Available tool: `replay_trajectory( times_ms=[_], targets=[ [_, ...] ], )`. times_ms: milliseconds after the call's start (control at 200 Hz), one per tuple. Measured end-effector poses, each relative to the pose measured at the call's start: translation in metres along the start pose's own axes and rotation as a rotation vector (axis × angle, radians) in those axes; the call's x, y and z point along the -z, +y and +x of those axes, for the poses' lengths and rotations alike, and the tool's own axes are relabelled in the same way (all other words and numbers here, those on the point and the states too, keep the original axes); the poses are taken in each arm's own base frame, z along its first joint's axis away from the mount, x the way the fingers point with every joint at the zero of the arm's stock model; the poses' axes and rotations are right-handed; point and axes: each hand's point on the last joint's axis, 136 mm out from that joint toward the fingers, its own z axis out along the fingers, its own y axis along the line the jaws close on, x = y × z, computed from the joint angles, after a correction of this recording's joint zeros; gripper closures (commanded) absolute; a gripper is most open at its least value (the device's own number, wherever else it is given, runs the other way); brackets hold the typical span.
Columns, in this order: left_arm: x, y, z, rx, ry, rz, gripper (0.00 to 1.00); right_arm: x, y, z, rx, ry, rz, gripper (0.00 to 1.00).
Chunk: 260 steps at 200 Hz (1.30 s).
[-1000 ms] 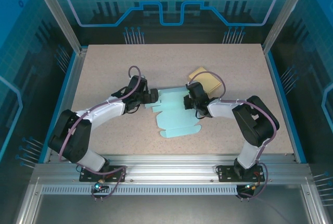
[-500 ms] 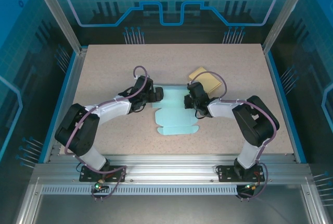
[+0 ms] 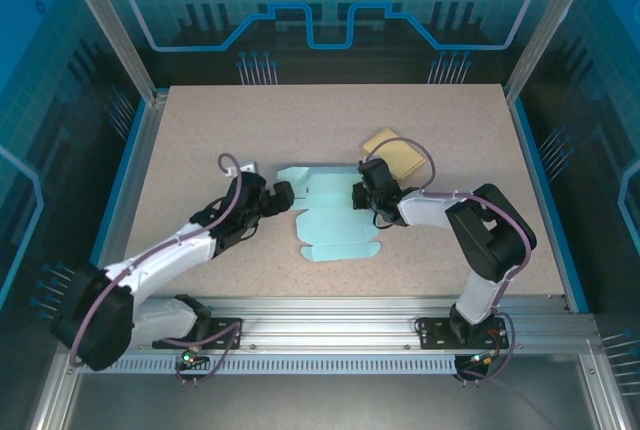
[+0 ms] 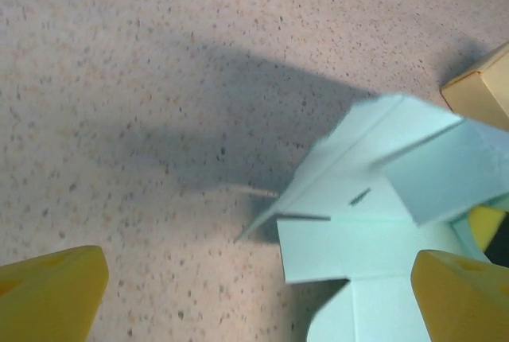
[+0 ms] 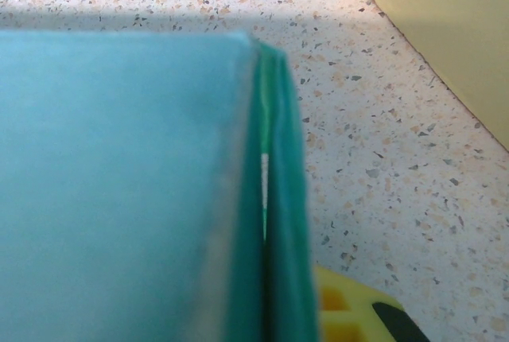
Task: Fold the paper box
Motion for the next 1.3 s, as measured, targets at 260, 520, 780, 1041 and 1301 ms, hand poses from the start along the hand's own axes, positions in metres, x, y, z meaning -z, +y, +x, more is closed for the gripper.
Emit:
replay_trajectory(
  times_ms=[260, 520, 780, 1041, 1301],
  targets=[
    [-0.007, -0.009, 0.041, 0.100, 0.115, 0.113, 0.02, 0.000, 0.000, 0.000, 0.000, 0.000, 0.000, 1.00],
    [-0.033, -0.034, 0.068, 0.104, 0.190, 0.190, 0.04, 0.000, 0.002, 0.001, 0.003, 0.001, -0.002, 1.00],
    [-0.056, -0.054, 0.067, 0.105, 0.176, 0.258, 0.13, 0.001, 0.003, 0.002, 0.006, 0.001, -0.005, 1.00],
    [-0.058, -0.081, 0.041, 0.059, 0.106, 0.326, 0.22, 0.001, 0.005, 0.003, 0.006, 0.001, -0.008, 1.00],
    [-0.065, -0.093, 0.035, 0.016, 0.083, 0.354, 0.23, 0.001, 0.005, 0.003, 0.003, 0.000, -0.010, 1.00]
  ],
)
